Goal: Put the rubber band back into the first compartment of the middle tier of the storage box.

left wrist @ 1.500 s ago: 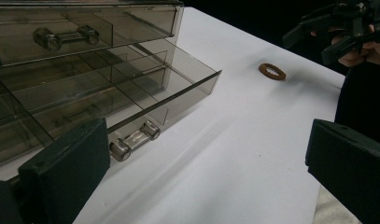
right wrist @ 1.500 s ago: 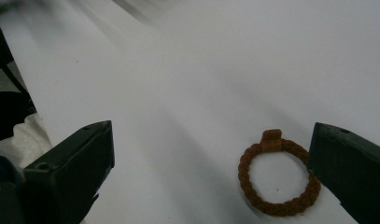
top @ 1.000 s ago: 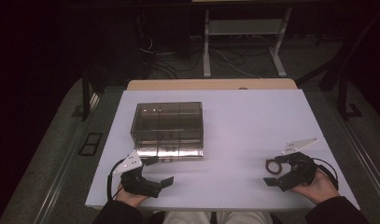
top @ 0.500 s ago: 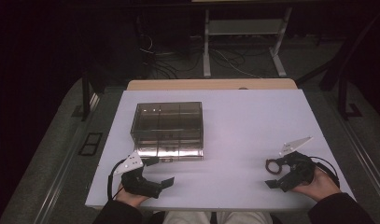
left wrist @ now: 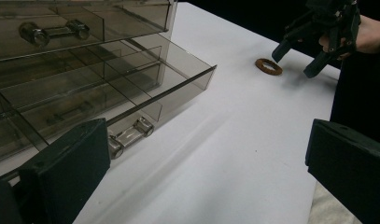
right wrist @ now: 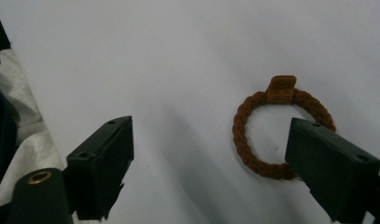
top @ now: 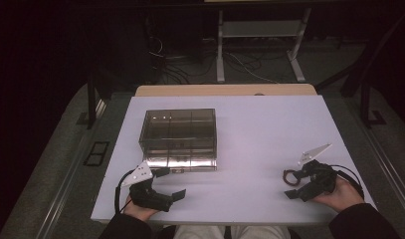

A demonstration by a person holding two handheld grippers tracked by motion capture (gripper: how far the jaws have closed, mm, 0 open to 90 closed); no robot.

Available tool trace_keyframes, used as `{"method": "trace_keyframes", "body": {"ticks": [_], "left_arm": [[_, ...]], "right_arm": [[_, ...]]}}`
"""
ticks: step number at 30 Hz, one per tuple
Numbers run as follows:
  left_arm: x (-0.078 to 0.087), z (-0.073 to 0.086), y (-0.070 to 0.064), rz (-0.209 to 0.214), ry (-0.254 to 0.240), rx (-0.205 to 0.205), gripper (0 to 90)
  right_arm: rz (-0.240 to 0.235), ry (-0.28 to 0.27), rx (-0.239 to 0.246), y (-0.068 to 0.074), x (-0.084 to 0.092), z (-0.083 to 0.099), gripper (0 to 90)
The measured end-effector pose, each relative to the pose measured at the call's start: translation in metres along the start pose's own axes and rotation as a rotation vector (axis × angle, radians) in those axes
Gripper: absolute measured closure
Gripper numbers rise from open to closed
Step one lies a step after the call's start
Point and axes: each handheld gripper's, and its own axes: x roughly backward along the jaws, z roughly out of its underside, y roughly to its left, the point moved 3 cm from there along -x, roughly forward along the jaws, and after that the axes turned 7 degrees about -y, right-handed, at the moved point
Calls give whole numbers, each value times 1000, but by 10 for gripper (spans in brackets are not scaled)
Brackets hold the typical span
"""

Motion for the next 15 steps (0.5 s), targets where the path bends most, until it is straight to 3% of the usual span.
{"method": "trace_keyframes", "body": {"ticks": [15], "left_arm": [[0,0,0,2,0,-1,0]], "right_arm": [[39,-13,31,-5,-5,-2,289]]}}
